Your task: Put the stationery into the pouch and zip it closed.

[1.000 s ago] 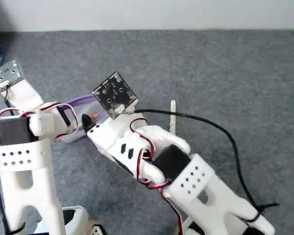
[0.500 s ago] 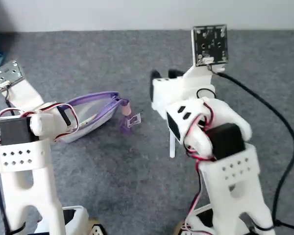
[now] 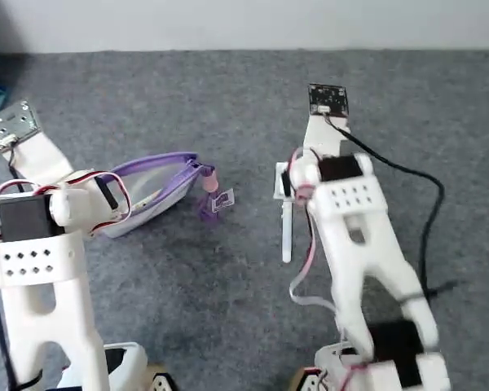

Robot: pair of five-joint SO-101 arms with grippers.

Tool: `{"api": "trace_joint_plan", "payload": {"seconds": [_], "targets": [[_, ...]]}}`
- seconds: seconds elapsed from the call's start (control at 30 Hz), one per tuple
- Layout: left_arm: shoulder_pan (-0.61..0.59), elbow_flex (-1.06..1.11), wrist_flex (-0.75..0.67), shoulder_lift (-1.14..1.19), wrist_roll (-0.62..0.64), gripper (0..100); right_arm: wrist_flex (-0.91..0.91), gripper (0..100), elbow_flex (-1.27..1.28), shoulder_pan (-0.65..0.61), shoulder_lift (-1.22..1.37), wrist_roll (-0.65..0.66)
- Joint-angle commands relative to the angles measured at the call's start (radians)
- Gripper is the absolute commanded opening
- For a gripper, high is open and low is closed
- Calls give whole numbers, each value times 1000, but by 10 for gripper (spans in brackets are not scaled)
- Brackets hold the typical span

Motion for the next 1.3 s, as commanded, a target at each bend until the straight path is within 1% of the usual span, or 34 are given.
{"api": "trace_joint_plan", "payload": {"seconds": [0.0, 0.33, 0.53, 0.67, 0.73, 0.8, 0.83, 0.87, 0.9, 0.97, 1.07, 1.17, 1.27], "targets": [[11, -5, 6, 18, 11, 12, 58, 245, -201, 5, 168, -14], [11, -5, 6, 20, 11, 12, 74, 187, -632, 10, 659, -11], [9, -5, 6, 20, 11, 12, 176, 188, -852, 18, 892, 51], [8, -5, 6, 18, 11, 12, 277, 186, -1005, 48, 1003, 51], [9, -5, 6, 18, 11, 12, 326, 163, -1068, 53, 1035, 51], [11, -5, 6, 18, 11, 12, 366, 75, -1134, 53, 1053, 51], [11, -5, 6, 18, 11, 12, 381, 11, -1165, 51, 1056, 51], [11, -5, 6, 18, 11, 12, 400, 5, -1186, 50, 1056, 51], [11, -5, 6, 18, 11, 12, 429, 33, -1209, 47, 1055, 51], [11, -5, 6, 18, 11, 12, 492, 9, -1264, 42, 1053, 51], [11, -5, 6, 18, 11, 12, 607, 8, -1361, 27, 1055, 51], [11, -5, 6, 18, 11, 12, 616, 8, -1415, 24, 1024, 51], [11, -5, 6, 18, 11, 12, 615, 8, -1390, 13, 937, 52]]}}
